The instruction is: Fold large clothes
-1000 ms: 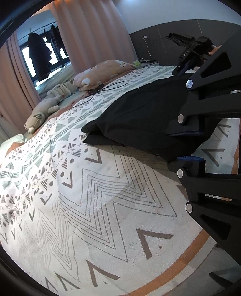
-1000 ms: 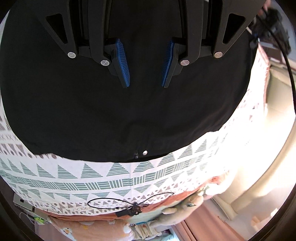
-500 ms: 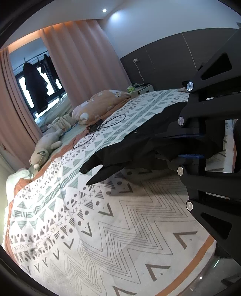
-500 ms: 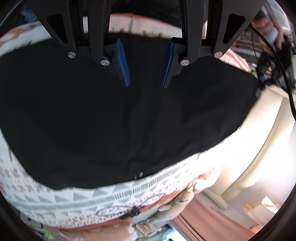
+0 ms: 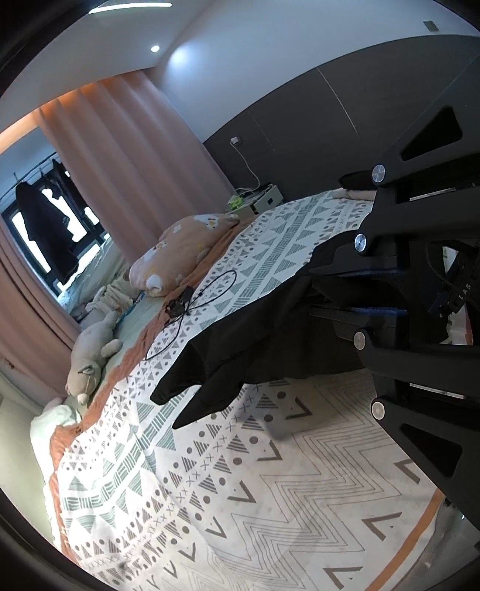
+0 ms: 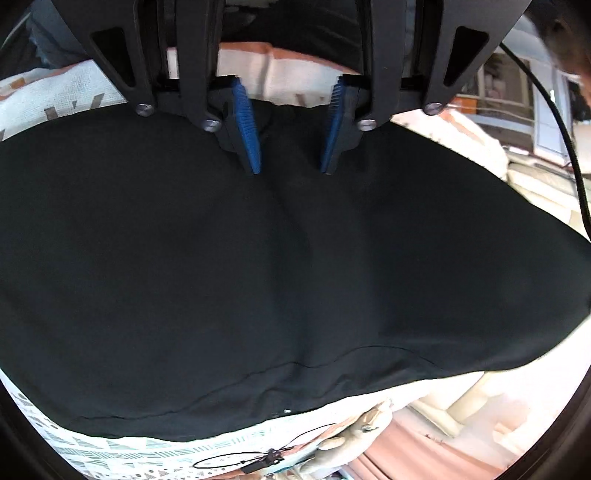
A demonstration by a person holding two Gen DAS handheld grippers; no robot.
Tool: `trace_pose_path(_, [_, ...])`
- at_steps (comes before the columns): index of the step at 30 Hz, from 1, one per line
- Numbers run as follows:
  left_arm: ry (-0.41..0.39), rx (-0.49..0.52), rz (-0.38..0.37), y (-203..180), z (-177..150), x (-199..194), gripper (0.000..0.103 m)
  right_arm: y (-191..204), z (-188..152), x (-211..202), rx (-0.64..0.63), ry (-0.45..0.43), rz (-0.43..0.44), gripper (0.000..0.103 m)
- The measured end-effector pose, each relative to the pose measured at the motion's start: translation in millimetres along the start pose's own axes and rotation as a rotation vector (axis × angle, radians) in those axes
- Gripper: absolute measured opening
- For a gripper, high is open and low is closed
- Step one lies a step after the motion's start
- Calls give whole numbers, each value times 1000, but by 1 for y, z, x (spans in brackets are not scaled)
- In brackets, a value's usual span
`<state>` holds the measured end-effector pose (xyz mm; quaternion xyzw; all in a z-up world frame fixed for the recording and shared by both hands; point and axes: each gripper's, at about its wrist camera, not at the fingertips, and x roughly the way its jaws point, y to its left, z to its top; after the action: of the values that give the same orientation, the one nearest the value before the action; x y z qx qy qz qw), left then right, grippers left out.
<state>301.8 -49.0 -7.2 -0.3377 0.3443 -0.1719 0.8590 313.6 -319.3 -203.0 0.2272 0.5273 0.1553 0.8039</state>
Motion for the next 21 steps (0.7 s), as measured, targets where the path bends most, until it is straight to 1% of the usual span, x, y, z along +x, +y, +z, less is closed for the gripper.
trace_pose_path(2, [14,24,-9,-11,-1,8,11,-5,1,0,17,-5,19,27])
trace_pose_path(5, [26,71,-20,-33,-3,18,11,-9,5,-1,32,16,51,27])
trace_pose_path(8, [42,108,-47,-54,-5,27,11,-20,11,-12,68,29,108,27])
trace_pose_path(10, [52,135,-61,-69,-7,34,11,-25,13,-26,85,18,126,26])
trace_pose_path(14, [95,183,-78,-98,-16,55,10,-49,17,-67,121,-70,132,26])
trace_pose_path(17, [134,222,-87,-117,-28,77,10,-79,20,-100,166,-139,126,27])
trace_pose_path(21, [209,257,-106,-139,-51,114,9,-120,14,-141,244,-220,107,26])
